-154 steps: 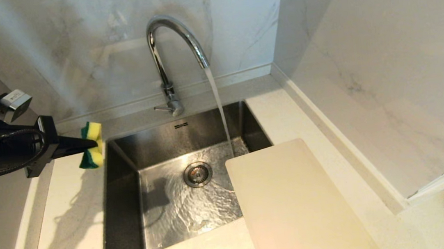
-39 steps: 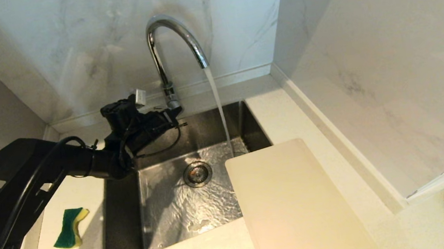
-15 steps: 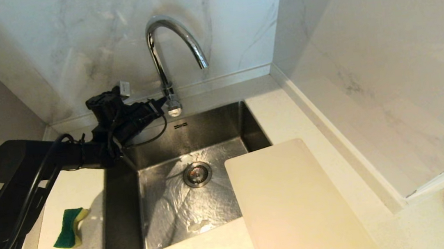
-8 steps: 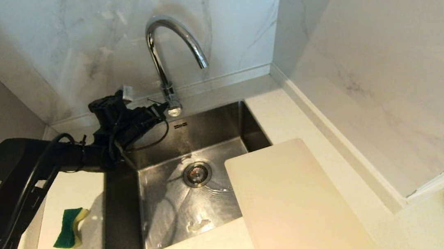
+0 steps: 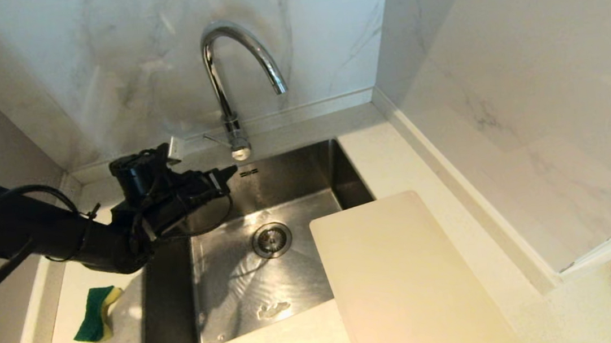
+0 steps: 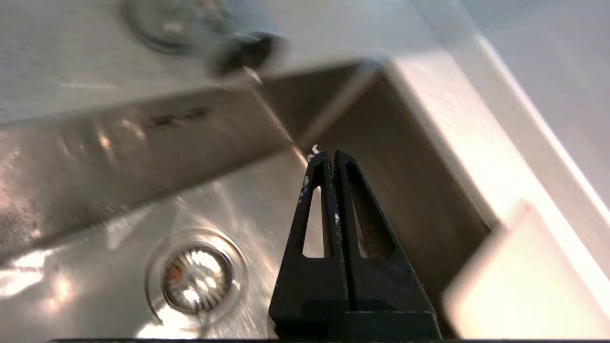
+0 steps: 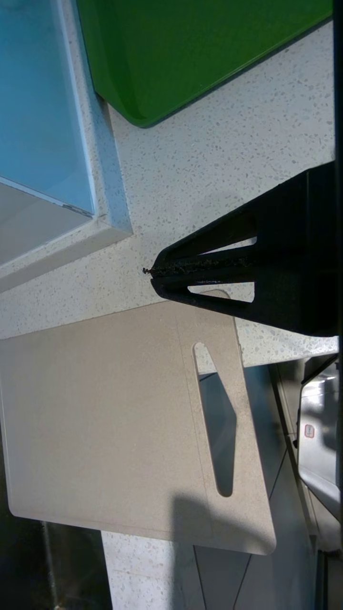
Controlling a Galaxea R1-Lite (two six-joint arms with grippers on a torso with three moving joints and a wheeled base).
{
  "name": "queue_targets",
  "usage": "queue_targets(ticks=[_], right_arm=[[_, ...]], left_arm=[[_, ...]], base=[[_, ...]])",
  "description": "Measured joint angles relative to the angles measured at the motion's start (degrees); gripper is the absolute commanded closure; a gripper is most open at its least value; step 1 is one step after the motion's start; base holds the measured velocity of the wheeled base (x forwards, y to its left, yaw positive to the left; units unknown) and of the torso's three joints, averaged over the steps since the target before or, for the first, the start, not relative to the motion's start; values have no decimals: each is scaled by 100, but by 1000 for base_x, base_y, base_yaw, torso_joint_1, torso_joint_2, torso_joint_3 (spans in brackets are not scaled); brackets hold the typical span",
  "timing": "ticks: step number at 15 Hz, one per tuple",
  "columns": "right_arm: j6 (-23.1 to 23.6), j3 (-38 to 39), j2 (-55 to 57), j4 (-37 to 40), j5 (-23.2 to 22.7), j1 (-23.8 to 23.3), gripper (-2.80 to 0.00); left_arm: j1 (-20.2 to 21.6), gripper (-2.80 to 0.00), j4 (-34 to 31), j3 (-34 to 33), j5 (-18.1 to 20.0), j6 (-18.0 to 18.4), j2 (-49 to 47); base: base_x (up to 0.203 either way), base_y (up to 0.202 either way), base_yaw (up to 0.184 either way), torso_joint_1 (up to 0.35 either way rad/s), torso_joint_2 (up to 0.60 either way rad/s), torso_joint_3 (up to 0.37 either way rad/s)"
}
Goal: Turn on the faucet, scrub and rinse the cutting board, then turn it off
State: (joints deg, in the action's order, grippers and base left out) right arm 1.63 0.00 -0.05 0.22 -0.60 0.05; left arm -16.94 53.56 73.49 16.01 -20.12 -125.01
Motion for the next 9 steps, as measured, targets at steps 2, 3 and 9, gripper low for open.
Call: queue_targets(ticks=[2,3,9], right_arm=[[-11,0,0,8,5,0,0],[-16,0,0,9,5,0,0],[-11,0,0,13,2,0,0]], left_arm=[[232,0,51,-606,6,246,501],[462,0,16,-835,4,339,762],[1669,0,-1396,-1059,-164,961,2131]], base=[[0,0,0,0,0,0],[0,0,0,0,0,0],[0,0,0,0,0,0]])
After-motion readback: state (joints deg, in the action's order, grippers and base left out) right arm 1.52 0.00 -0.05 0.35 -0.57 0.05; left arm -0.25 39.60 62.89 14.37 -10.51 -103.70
